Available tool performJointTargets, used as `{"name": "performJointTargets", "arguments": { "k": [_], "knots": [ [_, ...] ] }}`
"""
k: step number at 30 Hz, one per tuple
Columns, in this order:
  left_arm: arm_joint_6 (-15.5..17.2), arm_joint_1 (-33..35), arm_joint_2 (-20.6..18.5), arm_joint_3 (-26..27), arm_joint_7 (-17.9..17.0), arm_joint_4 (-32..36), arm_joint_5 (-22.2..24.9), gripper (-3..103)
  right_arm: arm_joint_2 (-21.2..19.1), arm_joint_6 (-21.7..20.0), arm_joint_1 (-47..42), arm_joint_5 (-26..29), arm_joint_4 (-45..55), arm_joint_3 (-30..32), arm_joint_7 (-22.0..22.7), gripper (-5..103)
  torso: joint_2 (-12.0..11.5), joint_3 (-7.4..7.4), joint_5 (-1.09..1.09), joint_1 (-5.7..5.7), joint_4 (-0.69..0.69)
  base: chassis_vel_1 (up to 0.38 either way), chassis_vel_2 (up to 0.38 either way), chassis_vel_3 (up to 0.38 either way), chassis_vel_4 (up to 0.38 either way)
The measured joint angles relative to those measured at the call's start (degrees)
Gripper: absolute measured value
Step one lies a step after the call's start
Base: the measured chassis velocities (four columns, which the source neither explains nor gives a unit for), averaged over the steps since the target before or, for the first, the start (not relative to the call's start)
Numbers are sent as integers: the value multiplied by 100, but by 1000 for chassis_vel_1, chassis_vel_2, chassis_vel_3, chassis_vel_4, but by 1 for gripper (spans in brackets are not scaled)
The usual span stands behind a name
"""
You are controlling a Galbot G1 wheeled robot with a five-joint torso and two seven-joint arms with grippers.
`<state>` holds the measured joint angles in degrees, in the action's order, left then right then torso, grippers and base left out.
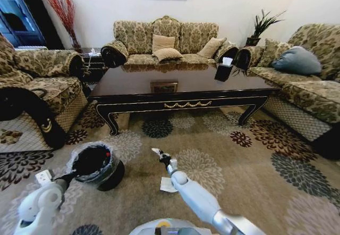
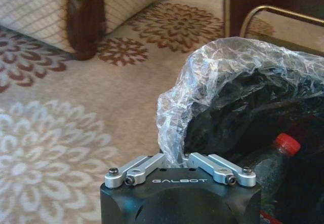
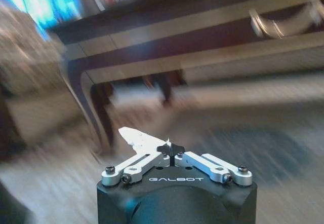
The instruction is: Move to the front of the table and pick up the trash from the floor, then place it into the trash bin.
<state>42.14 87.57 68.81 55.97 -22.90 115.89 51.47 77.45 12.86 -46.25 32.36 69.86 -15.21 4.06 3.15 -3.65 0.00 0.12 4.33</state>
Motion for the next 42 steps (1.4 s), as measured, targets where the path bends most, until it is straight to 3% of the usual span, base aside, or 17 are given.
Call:
{"name": "performJointTargets", "arguments": {
  "k": [5, 12, 16, 24, 28, 31, 34, 35, 41, 42],
  "knots": [
    [0, -13, 115, -242, -4, 116, -125, 2, -221, 408, 125, 261, 797, -260, -572, 0, 0, 0, 0, 0, -1, 0, 0, 0, 0],
    [0, -55, 298, -550, -11, 250, -333, 2, -274, 719, 313, 305, 1153, -710, -863, 0, 0, 0, 0, 0, 0, 0, 0, 0, 0],
    [0, -72, 443, -733, -15, 340, -453, 2, -232, 979, 421, 87, 1255, -1196, -1134, 0, 0, 0, 0, 0, -1, 0, 0, 0, 0],
    [0, -87, 565, -792, -19, 376, -479, 2, -168, 1105, 472, -252, 1173, -1659, -1301, -2, 0, 0, 0, 0, 0, 0, 0, 0, 0],
    [0, -87, 554, -770, -19, 375, -471, 2, -176, 1105, 433, -277, 1149, -1663, -1293, 14, 0, 0, 0, 0, 0, 0, 0, 0, 0],
    [0, -90, 549, -767, -19, 368, -467, 2, -182, 1105, 407, -300, 1129, -1661, -1287, 19, 0, 0, 0, 0, 0, 0, 0, 0, 0],
    [0, -112, 541, -767, -19, 347, -465, 2, -191, 1103, 381, -327, 1105, -1625, -1283, 36, 0, 0, 0, 0, 0, 0, 0, 0, 0],
    [0, -121, 534, -771, -19, 340, -465, 2, -195, 1103, 378, -329, 1099, -1610, -1283, 36, 0, 0, 0, 0, 0, 0, 0, 0, 0],
    [0, -169, 472, -774, -17, 252, -457, 2, -212, 1087, 331, -311, 1086, -1437, -1266, 63, -1, 0, -1, 0, 0, 0, 0, 0, 0],
    [0, -169, 472, -774, -17, 252, -457, 2, -212, 1087, 331, -311, 1086, -1437, -1266, 63, -1, 0, -1, 0, 0, 0, 0, 0, 0]
  ]
}}
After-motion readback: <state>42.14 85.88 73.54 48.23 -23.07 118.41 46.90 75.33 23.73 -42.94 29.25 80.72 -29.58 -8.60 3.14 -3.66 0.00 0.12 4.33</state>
